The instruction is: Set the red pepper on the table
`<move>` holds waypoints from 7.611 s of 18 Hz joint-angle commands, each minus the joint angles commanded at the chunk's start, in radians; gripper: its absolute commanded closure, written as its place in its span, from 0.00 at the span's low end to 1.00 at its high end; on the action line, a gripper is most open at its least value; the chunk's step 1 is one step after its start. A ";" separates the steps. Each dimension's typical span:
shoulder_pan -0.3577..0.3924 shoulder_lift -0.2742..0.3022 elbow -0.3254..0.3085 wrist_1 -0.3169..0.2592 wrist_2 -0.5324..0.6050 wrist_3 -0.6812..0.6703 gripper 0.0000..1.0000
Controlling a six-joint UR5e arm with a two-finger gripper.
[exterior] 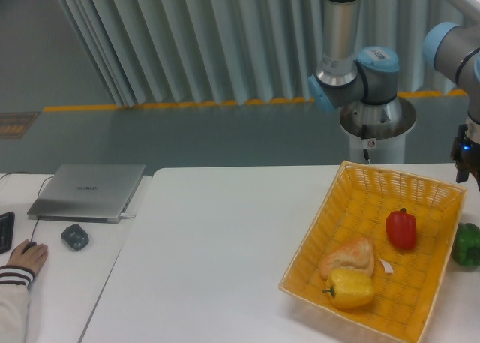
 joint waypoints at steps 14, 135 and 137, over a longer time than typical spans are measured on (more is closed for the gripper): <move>-0.073 0.084 -0.130 0.086 -0.008 -0.140 0.00; 0.322 -0.132 -0.219 0.373 -0.038 0.153 0.21; 0.316 -0.127 -0.221 0.373 -0.038 0.153 0.07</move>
